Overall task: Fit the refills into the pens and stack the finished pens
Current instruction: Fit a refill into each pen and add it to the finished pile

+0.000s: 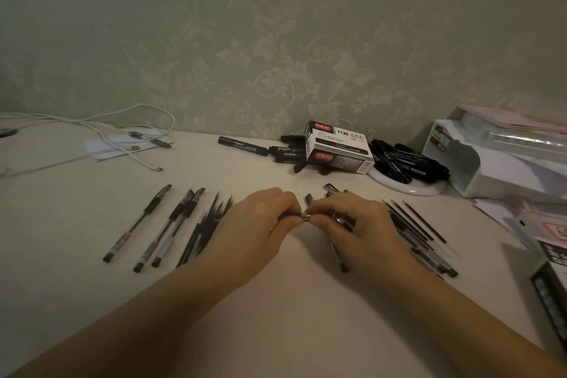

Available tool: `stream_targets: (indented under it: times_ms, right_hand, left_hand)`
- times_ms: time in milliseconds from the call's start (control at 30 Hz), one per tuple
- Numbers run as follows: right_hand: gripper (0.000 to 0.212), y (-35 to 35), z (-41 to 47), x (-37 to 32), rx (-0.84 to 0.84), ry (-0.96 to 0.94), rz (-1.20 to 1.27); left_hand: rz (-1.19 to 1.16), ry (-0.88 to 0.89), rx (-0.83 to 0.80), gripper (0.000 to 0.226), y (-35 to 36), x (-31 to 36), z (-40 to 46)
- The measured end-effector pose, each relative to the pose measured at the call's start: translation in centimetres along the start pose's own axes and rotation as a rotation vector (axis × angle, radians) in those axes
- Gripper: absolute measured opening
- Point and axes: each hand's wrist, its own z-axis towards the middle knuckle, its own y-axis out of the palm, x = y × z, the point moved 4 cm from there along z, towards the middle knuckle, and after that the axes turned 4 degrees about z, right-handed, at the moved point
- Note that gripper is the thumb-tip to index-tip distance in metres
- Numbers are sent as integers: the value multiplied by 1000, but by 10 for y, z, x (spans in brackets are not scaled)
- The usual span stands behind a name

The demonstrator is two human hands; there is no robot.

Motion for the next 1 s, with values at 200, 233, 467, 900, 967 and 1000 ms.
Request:
stream_targets:
  times_ms: [200,233,467,900,967,1000]
  right_hand:
    - [10,3,2,-3,-44,6,-9]
    - [11,4,2,-3,-51,28,7]
    - [20,3,2,10,58,226,-276]
    - [29,7,-4,10,-99,382,-562]
    - [27,7,-3,7,-113,373,-595]
    - [25,6,-2,6,-113,370,-598]
  left_hand:
    - [-14,-21,-25,13,-1,1,-2]
    - [-8,-28,-32,13,0,0,-2]
    - [244,-412,198,13,-39,-39,-2]
    - [529,-847,-103,24,-61,-123,-24]
    - [540,-842,-114,27,-60,-123,-23]
    - [549,-842,-119,29,-59,-123,-22]
